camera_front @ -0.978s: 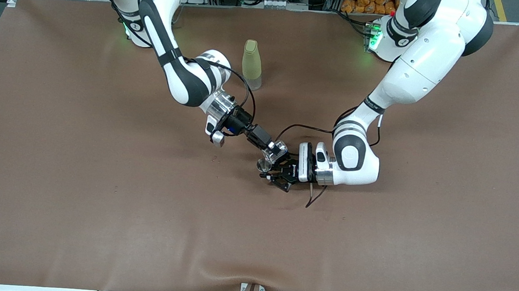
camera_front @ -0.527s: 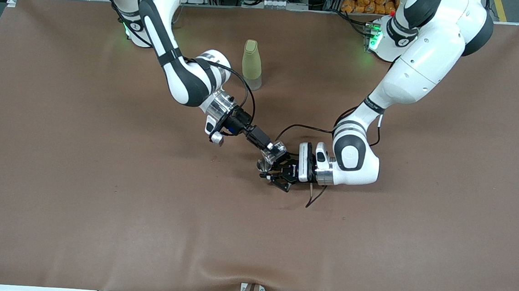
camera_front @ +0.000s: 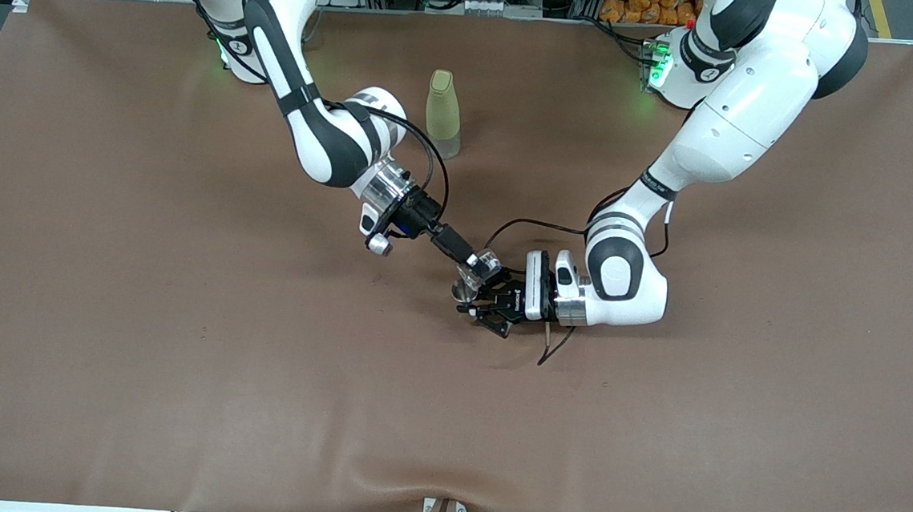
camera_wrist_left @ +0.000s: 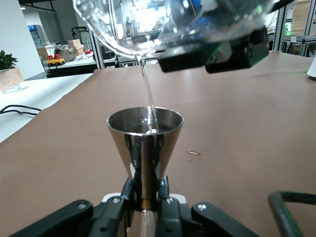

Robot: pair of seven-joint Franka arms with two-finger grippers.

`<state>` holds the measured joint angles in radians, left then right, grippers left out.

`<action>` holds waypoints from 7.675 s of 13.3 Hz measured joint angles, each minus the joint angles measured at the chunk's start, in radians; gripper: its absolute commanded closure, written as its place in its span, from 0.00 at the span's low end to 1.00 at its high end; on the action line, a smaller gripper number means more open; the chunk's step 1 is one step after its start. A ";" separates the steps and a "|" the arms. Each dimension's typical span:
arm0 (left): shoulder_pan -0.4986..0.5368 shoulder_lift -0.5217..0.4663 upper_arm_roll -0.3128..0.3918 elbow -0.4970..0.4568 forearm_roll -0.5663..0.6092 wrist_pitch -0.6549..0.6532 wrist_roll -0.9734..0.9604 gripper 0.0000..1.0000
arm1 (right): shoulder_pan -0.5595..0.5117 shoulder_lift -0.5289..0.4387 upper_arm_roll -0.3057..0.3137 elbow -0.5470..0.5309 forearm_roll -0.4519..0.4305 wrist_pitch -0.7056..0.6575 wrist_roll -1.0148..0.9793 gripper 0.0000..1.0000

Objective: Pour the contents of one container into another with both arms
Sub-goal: 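Pour liquid from the beaker into the jigger held by the left gripper, then tilt the beaker upright and move both grippers apart, then lower the beaker and open the right gripper while the left gripper lowers the jigger, then open the left gripper and withdraw both grippers from the cups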

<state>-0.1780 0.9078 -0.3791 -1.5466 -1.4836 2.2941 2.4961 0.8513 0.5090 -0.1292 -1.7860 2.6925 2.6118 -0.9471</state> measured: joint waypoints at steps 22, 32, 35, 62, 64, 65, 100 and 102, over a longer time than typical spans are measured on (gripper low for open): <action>0.057 -0.003 0.005 0.007 -0.011 0.000 -0.018 1.00 | -0.029 -0.020 -0.036 0.036 -0.418 0.168 -0.024 1.00; 0.369 -0.059 0.008 -0.084 0.229 -0.306 -0.021 1.00 | -0.400 0.002 -0.048 -0.083 -0.919 -0.310 -0.415 1.00; 0.511 -0.074 0.009 -0.097 0.383 -0.453 -0.037 1.00 | -0.604 0.027 -0.051 -0.096 -1.137 -0.594 -0.542 1.00; 0.904 -0.014 0.082 -0.142 0.524 -0.567 -0.045 0.96 | -1.237 0.344 -0.048 0.012 -1.675 -1.154 -1.545 0.27; 0.904 -0.012 0.085 -0.142 0.524 -0.566 -0.045 0.96 | -1.237 0.353 -0.048 0.012 -1.675 -1.160 -1.544 0.08; 0.904 -0.010 0.086 -0.142 0.524 -0.566 -0.045 0.94 | -1.237 0.353 -0.048 0.013 -1.675 -1.174 -1.539 0.00; 0.958 -0.156 -0.005 0.126 0.809 -0.684 -0.935 0.00 | -0.979 -0.253 0.148 0.231 -2.290 -0.805 0.615 0.00; 0.946 -0.185 -0.027 0.148 0.825 -0.684 -1.089 0.00 | -0.988 -0.308 0.176 0.215 -2.504 -0.829 0.738 0.00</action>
<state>0.7681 0.7233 -0.4061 -1.3981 -0.6583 1.6102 1.4066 -0.1370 0.2007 0.0468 -1.5714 0.1886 1.7830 -0.2089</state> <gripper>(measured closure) 0.000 0.000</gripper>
